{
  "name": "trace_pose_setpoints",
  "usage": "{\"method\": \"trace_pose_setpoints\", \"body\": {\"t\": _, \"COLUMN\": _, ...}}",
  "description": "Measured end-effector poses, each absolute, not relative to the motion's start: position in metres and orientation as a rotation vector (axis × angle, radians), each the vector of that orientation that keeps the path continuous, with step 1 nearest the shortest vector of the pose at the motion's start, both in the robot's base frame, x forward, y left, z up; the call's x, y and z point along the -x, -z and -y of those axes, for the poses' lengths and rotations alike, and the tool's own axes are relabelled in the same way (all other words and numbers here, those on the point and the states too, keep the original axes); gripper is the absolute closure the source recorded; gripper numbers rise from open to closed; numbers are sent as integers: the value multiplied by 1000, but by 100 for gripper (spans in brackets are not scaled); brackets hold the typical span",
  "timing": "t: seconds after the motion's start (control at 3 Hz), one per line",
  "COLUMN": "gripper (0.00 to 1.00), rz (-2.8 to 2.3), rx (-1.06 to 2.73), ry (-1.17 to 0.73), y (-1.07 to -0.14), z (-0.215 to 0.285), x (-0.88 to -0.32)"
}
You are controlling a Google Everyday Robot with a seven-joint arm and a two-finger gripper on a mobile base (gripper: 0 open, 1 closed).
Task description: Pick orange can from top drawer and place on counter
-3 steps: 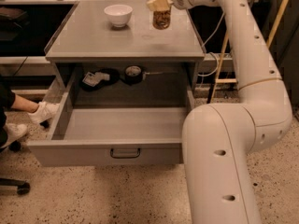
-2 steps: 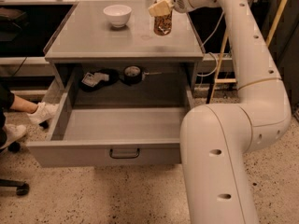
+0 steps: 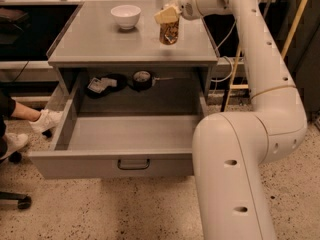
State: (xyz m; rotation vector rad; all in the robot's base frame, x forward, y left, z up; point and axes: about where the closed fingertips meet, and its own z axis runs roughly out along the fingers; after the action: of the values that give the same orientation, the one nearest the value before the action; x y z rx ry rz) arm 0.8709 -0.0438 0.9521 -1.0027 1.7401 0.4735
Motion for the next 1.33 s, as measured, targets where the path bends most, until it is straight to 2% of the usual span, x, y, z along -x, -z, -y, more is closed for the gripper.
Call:
{"method": "trace_pose_setpoints", "body": {"t": 0.33, "gripper": 100, "rz": -1807, "rx": 980, "ry": -574, "y": -922, "z": 33, "x": -868}}
{"method": "trace_pose_setpoints", "body": {"t": 0.67, "gripper": 100, "rz": -1812, "rx": 980, "ry": -578, "y": -920, "z": 31, "x": -868}}
{"method": "trace_pose_setpoints", "body": {"t": 1.0, "gripper": 81, "rz": -1812, "rx": 980, "ry": -579, "y": -920, "z": 31, "x": -868}}
{"method": "trace_pose_setpoints", "body": {"t": 1.33, "gripper": 58, "rz": -1812, "rx": 980, "ry": -579, "y": -920, "z": 31, "x": -868}}
